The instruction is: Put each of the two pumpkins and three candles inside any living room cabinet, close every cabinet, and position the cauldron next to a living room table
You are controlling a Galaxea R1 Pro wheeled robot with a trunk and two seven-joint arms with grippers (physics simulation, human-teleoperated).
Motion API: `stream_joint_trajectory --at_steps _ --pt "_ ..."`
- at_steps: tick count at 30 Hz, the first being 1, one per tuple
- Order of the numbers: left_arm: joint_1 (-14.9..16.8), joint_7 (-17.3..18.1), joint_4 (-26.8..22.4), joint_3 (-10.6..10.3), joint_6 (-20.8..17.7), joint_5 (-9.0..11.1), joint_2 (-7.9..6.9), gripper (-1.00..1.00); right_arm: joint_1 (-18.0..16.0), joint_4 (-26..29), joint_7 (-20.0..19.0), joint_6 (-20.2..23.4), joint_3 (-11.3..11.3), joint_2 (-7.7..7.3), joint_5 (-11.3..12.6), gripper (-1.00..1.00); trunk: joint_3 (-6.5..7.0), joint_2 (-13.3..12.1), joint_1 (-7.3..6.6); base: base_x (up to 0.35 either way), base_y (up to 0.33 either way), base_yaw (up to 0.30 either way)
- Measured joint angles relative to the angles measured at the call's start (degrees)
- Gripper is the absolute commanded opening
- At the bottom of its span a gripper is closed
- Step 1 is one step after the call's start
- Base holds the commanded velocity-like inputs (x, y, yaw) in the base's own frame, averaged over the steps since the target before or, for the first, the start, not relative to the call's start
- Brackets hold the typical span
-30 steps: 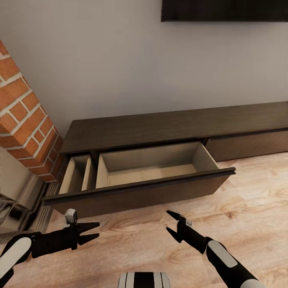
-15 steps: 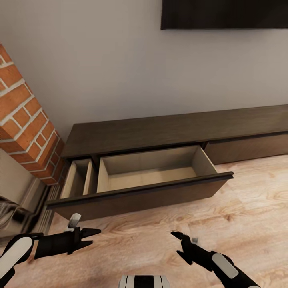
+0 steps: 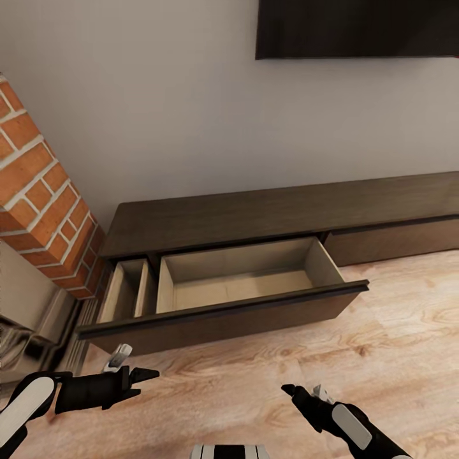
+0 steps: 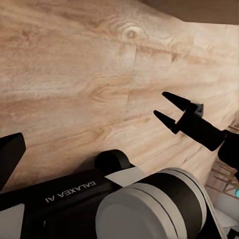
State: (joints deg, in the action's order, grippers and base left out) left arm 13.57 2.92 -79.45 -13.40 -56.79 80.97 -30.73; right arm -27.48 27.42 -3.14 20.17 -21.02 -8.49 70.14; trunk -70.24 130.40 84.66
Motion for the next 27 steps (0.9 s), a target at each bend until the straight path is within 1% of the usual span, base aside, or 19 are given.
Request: stream_joint_trajectory --at_steps 2,4,6,7,9,10,16,27 --pt "0.01 -0.04 0.00 0.01 0.00 -0.01 0.00 1.00 0.00 0.01 -0.43 -0.13 0.03 0.00 -0.11 1.00 0.36 -0.80 -0.44 0.000 0.000 0.000" --pt "0.00 -0.09 0.00 0.01 0.00 -0.01 0.01 1.00 0.00 0.00 -1.99 -0.17 0.01 0.02 -0.20 1.00 0.72 -1.60 -0.88 0.000 0.000 0.000" --pt "0.01 -0.12 0.00 0.01 0.00 -0.01 0.01 1.00 0.00 0.02 -4.57 -0.11 -0.08 0.00 -0.30 1.00 1.08 -2.41 -1.32 0.000 0.000 0.000" --pt "0.01 -0.12 0.00 0.01 0.00 -0.05 0.01 1.00 0.00 0.00 -6.93 -0.13 -0.11 0.01 -0.35 1.00 1.26 -2.81 -1.54 0.000 0.000 0.000" --pt "-0.01 -0.13 0.00 0.02 0.00 -0.04 0.01 1.00 0.00 -0.49 -10.27 -0.14 -0.14 0.02 -0.46 1.00 1.62 -3.61 -1.98 0.000 0.000 0.000" --pt "-0.02 -0.13 0.00 0.00 0.00 -0.05 0.01 1.00 0.00 -0.60 -10.93 -0.11 -0.14 0.02 -0.50 1.00 1.80 -4.01 -2.20 0.000 0.000 0.000" --pt "0.00 -0.13 0.00 0.00 0.00 -0.10 0.01 1.00 0.00 -0.85 -12.35 -0.17 -0.15 0.04 -0.47 1.00 2.87 -6.42 -3.51 0.000 0.000 0.000" --pt "0.01 -0.13 0.06 -0.03 0.00 0.07 0.08 1.00 0.00 -1.02 -12.40 -0.21 -0.13 0.02 -0.31 1.00 4.85 -10.83 -5.93 0.000 0.000 0.000"
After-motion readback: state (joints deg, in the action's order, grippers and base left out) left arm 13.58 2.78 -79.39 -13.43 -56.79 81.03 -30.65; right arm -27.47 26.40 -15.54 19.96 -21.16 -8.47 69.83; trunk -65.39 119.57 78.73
